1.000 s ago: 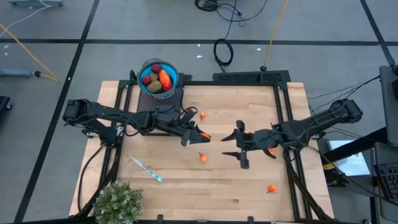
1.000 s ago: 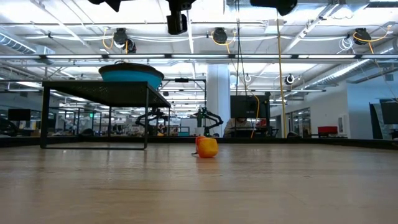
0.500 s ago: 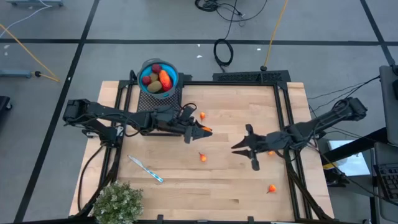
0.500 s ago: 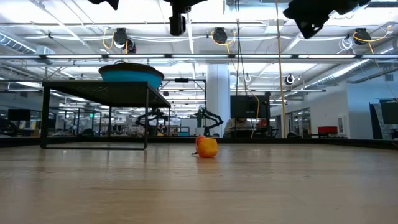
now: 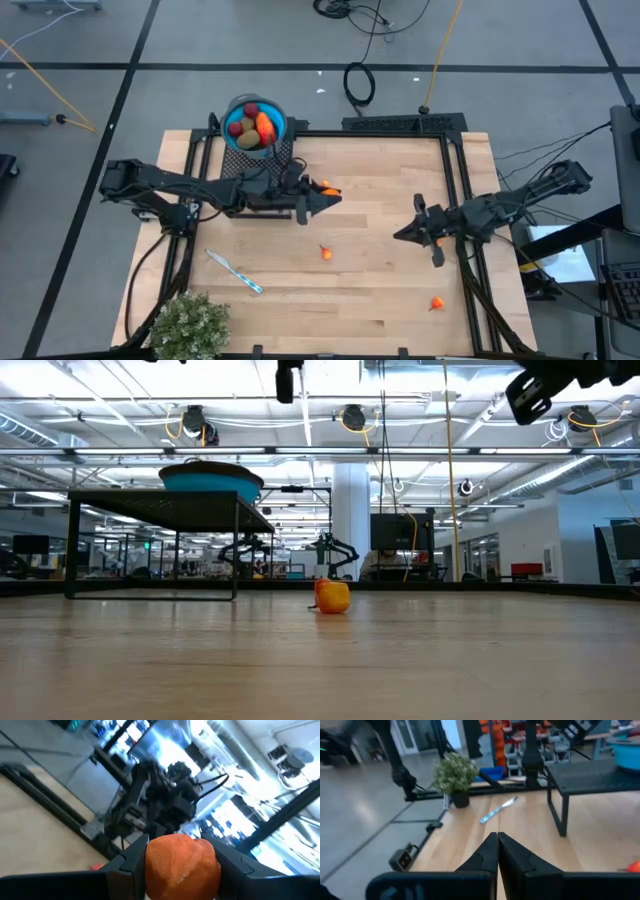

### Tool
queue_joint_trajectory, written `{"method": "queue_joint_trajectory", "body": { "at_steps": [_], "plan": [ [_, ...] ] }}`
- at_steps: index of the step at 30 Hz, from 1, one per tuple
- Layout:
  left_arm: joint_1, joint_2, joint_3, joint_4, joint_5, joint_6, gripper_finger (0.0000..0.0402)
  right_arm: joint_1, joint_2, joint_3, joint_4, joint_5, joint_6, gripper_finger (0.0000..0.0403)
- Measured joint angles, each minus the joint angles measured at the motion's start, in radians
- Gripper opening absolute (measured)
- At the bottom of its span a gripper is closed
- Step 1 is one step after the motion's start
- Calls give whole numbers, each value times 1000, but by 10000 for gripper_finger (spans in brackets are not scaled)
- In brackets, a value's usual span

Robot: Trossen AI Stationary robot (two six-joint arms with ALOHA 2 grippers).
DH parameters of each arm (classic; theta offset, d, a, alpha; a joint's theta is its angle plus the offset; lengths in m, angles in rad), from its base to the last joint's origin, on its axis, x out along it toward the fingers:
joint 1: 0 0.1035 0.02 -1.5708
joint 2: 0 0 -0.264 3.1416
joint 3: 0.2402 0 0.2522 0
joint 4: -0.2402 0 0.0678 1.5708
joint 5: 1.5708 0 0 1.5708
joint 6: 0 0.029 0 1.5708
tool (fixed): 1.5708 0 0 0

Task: Pick & Place Fruit
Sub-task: Put the orange into the blue strainer bowl on the shelf

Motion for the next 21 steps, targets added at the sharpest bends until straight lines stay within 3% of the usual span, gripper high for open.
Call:
{"method": "queue_joint_trajectory", "body": {
  "at_steps": [5,11,21],
  "plan": [
    [8,-57,2,-62,-70,44,154,0,-100,-39,3,-69,-1,1],
    [44,-171,2,-264,-134,78,154,-1,-191,-81,-10,-143,-7,1],
    [223,-317,2,-520,-161,201,154,-3,-279,-179,-10,-174,-57,0]
  ]
}}
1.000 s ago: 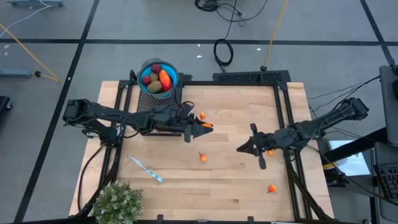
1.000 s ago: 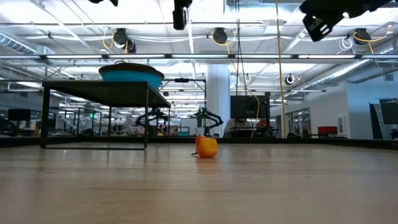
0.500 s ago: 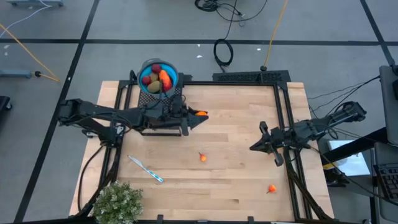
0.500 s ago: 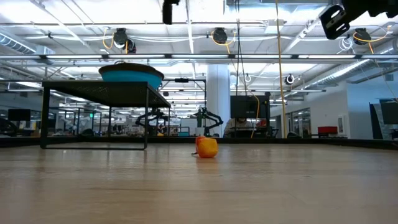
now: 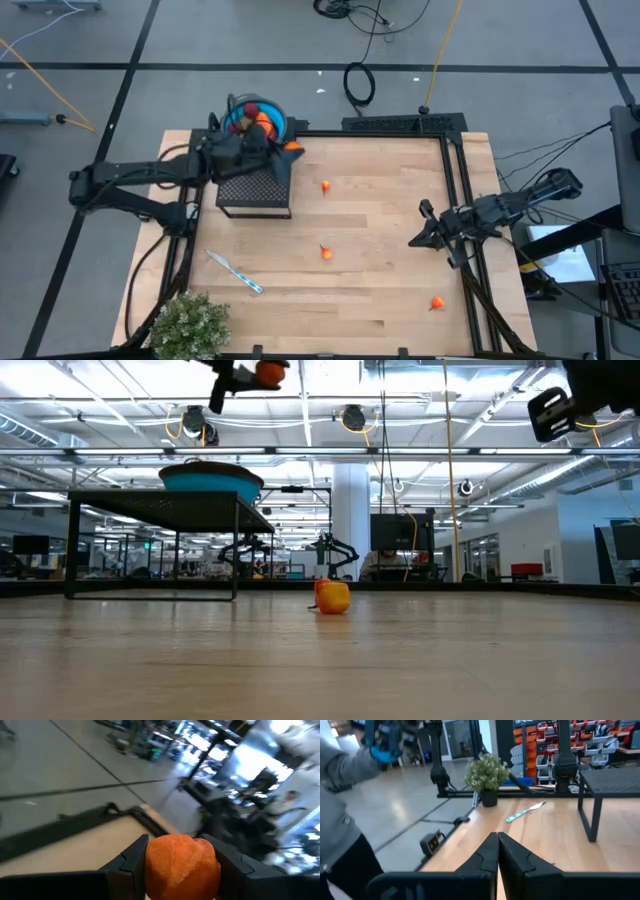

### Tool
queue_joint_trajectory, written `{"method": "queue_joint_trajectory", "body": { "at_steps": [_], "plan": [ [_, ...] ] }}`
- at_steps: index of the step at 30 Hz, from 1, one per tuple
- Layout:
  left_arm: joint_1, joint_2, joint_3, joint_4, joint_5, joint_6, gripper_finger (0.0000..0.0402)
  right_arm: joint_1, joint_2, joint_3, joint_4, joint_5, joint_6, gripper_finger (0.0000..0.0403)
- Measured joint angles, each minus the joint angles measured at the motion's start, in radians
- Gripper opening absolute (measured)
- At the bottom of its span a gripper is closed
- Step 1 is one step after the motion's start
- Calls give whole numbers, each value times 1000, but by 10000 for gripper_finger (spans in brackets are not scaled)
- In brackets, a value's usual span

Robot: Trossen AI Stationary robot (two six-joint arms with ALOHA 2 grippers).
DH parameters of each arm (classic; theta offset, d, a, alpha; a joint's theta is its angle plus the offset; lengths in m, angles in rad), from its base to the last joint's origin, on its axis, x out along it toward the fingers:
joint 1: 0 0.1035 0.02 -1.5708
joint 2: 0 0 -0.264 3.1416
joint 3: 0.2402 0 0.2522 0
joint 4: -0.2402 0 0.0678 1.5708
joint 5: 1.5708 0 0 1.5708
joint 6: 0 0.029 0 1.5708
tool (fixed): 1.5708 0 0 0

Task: Pick & Place Fruit
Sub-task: Put the orange into the blue strainer bowl on the shelf

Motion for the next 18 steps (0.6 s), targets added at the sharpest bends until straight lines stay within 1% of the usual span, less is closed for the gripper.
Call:
{"method": "queue_joint_trajectory", "body": {
  "at_steps": [5,10,15,18],
  "plan": [
    [113,-29,0,-58,7,82,154,0,-8,-43,2,6,-46,0],
    [200,-29,0,-89,7,210,154,0,-8,-66,3,86,-14,0],
    [237,-28,0,-91,6,427,154,0,-8,-85,3,169,26,0],
    [248,-28,0,-90,-15,503,154,0,-8,-90,3,212,29,0]
  ]
}}
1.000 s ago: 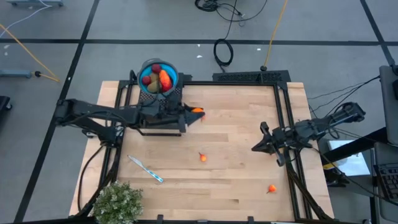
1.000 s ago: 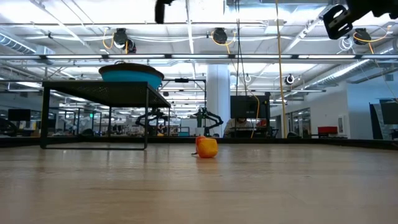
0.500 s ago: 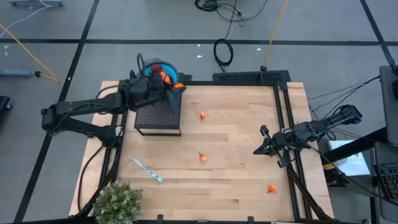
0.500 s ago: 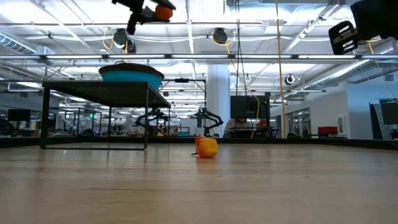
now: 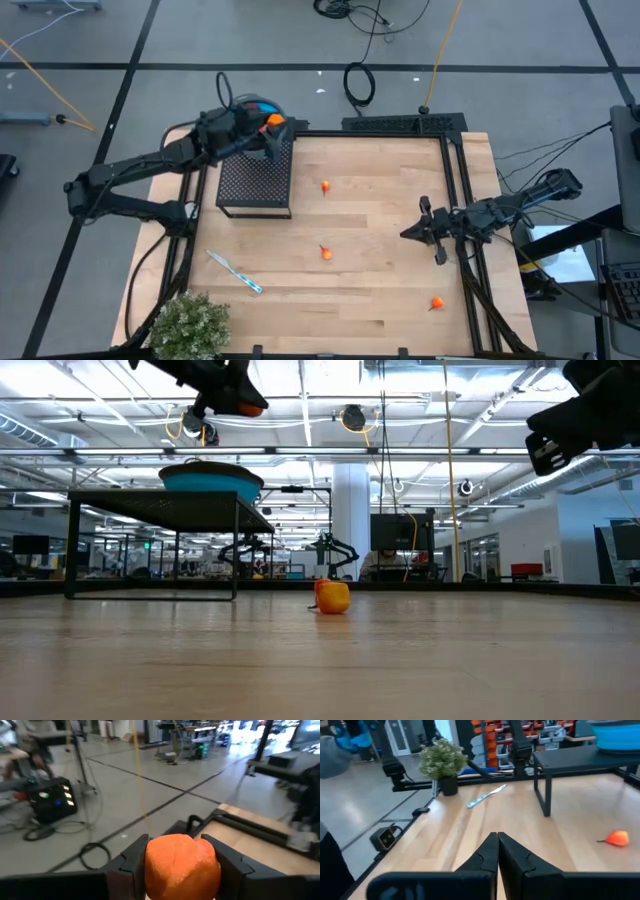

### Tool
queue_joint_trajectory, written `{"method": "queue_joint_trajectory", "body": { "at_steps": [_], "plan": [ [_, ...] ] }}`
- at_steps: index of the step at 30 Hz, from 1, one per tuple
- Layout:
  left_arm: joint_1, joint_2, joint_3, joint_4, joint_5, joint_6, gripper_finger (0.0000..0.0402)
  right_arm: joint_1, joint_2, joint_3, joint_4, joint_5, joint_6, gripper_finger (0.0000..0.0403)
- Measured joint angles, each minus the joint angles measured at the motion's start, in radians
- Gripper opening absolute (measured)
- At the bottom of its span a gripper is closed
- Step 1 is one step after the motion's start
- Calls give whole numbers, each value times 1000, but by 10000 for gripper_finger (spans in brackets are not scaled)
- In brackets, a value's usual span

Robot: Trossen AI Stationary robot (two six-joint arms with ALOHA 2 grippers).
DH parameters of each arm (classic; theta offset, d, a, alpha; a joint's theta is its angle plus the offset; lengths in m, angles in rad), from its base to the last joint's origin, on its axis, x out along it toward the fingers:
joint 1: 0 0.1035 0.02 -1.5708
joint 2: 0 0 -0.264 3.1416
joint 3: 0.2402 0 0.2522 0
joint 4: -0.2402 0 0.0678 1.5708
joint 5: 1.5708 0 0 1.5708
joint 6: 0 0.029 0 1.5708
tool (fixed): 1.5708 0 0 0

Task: Pick & Place Fruit
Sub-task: Put the orange into the blue strainer bowl on the shelf

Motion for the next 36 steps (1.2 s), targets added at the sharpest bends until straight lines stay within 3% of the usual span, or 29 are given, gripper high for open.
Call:
{"method": "queue_joint_trajectory", "body": {
  "at_steps": [18,25,36],
  "plan": [
    [44,0,0,1,-14,153,154,0,0,0,0,25,-7,2],
    [44,0,1,-7,-14,120,154,0,0,0,0,25,-7,3],
    [115,62,293,-517,7,-113,154,0,1,0,-1,25,-7,4]
  ]
}}
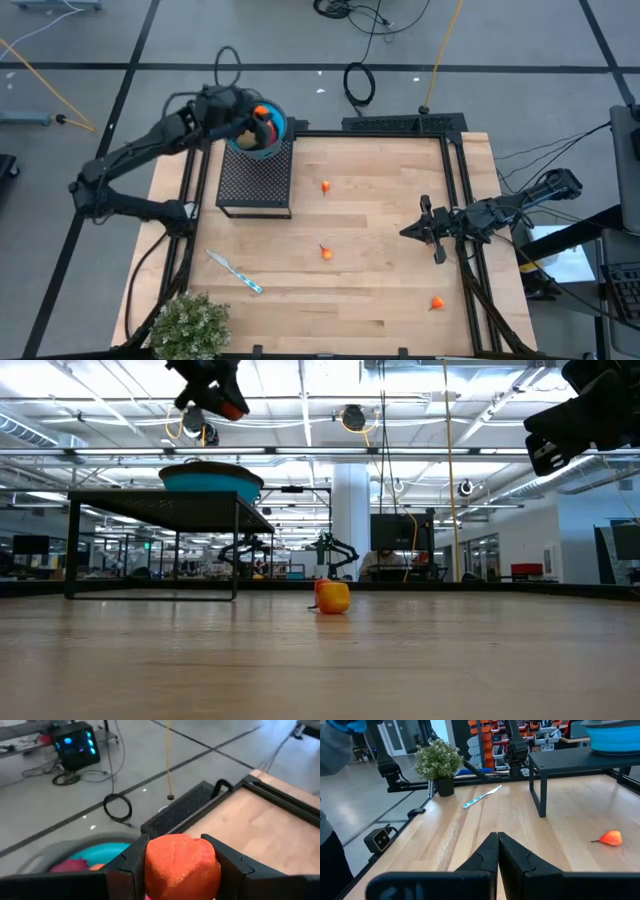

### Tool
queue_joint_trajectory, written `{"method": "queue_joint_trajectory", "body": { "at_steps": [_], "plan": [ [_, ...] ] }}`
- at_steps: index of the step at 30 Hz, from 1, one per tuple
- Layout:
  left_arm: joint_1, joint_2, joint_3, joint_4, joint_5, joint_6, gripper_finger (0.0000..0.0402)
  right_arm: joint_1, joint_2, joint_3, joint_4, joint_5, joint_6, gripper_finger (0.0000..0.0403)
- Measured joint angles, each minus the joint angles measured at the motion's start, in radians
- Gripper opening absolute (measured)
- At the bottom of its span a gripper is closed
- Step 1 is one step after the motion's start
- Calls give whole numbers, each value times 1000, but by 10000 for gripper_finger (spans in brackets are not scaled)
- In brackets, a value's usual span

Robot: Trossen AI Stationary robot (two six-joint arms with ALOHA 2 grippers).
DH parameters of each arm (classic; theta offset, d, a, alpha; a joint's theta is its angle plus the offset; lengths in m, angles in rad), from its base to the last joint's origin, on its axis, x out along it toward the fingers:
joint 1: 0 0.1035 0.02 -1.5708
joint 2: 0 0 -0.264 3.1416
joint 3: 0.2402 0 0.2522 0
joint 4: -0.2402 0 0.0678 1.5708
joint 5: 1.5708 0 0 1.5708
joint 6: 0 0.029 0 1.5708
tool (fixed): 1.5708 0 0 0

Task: Pick & Place Fruit
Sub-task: Put the orange into the blue strainer bowl on the shelf

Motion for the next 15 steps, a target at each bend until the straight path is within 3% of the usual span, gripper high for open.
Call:
{"method": "queue_joint_trajectory", "body": {
  "at_steps": [6,15],
  "plan": [
    [34,62,117,-156,51,-66,154,0,0,0,0,0,0,4],
    [98,156,132,-214,96,-78,154,0,0,0,0,0,0,4]
  ]
}}
